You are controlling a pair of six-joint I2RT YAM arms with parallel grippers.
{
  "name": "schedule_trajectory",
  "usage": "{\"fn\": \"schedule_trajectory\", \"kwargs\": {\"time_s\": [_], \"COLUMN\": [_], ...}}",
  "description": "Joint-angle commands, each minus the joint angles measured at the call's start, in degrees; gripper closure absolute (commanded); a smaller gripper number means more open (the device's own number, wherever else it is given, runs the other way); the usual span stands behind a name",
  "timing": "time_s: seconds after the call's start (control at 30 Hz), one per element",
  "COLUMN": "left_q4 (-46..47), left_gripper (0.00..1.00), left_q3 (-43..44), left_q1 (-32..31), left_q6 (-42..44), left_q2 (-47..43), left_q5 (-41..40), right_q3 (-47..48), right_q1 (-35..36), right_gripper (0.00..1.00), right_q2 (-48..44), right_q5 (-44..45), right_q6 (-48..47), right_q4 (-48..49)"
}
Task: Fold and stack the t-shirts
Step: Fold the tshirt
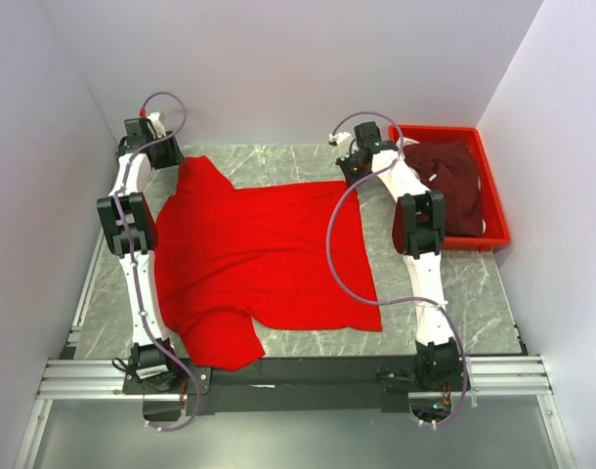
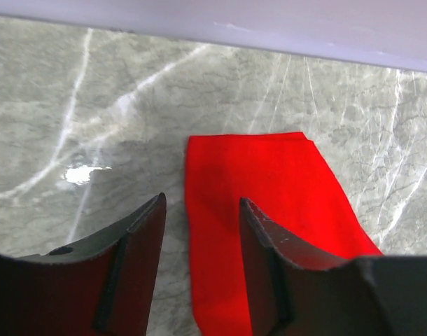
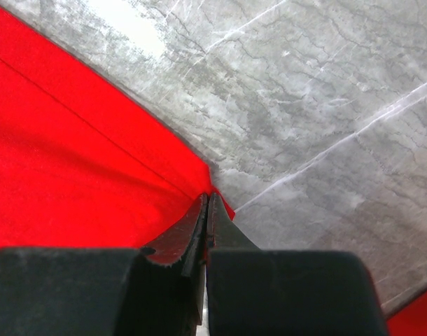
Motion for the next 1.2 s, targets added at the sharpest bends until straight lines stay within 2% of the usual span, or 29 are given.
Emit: {"fn": "schedule_trajectory", "kwargs": {"time_s": [0.0,0.3,0.33,0.4,0.5,0.63,0.9,1.17], "left_q4": [-3.1,-5.4,-5.2,-4.5,-2.4,3.5,10.7,11.6], "left_gripper": [0.49,0.53,0.61,0.68,0.87,1.0,1.0,1.0], "left_q3": [3.8,3.1,3.2,3.2,3.5,0.3,-6.6,-12.0], "left_q1": [-1.2,-2.8,-3.0,-3.0,-2.8,-2.3,-1.3,0.7], "left_q6": [-1.0,-1.3,-1.3,-1.2,-1.0,-0.3,3.1,4.4], "left_q2": [2.4,4.5,4.5,4.4,3.1,-1.5,-11.5,-17.5], "left_q5": [-0.7,-3.5,-3.7,-2.6,-1.3,2.0,10.7,16.8], "right_q3": [-1.8,-1.8,-1.9,-2.2,-2.6,-2.7,-5.0,-7.1], "right_q1": [-0.3,-0.5,-0.4,-0.5,-0.5,-0.4,-0.6,-0.6], "right_gripper": [1.0,1.0,1.0,1.0,1.0,1.0,1.0,1.0], "right_q2": [-2.7,-3.3,-3.3,-3.5,-4.3,-5.9,-11.2,-14.9], "right_q5": [2.9,3.3,3.2,3.1,3.1,2.9,0.8,0.0], "right_q6": [-1.1,-1.5,-1.6,-2.0,-2.8,-3.7,-3.5,-4.0], "right_q4": [-2.2,-2.9,-3.0,-3.1,-3.1,-2.8,-1.7,-2.6]}}
